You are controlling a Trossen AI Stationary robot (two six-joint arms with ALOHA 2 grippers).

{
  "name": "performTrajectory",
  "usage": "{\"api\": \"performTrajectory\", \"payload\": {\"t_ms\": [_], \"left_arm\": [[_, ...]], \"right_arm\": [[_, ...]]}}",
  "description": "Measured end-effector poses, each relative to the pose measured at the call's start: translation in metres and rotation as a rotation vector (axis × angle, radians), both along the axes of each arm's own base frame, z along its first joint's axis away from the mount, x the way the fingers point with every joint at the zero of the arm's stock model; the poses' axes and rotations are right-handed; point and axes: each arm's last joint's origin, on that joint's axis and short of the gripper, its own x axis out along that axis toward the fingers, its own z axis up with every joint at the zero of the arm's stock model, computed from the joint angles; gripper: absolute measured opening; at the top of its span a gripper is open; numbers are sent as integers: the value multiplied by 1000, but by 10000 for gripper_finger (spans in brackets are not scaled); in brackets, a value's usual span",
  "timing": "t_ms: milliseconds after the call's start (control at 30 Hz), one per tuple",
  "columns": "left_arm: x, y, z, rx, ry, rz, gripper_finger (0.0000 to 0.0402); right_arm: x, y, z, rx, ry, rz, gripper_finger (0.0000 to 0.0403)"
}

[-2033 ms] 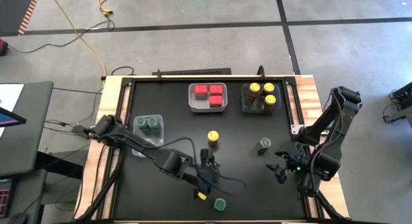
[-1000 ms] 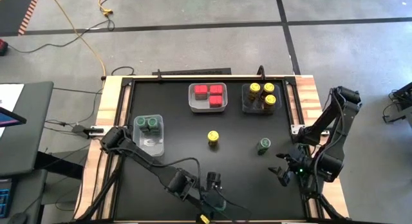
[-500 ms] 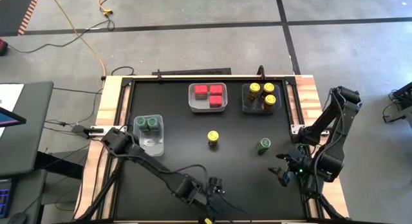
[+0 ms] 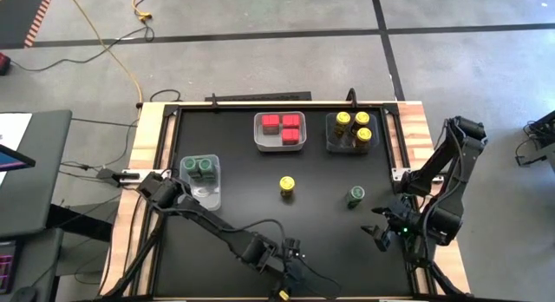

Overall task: Sort spices by type
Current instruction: Put the left green seasoning bottle into the transparent bin

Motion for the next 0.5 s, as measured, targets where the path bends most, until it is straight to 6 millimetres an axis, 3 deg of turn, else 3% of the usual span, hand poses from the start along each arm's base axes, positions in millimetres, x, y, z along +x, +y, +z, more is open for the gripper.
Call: {"api": "performTrajectory", "payload": {"t_ms": [333, 500], "left_arm": [[2, 6, -1, -3, 24, 3, 191], [-3, 17, 8, 35, 68, -9, 191]], "right_arm": [[0, 0, 0, -1, 0, 0, 385], [0, 0, 0, -1, 0, 0, 385]]}}
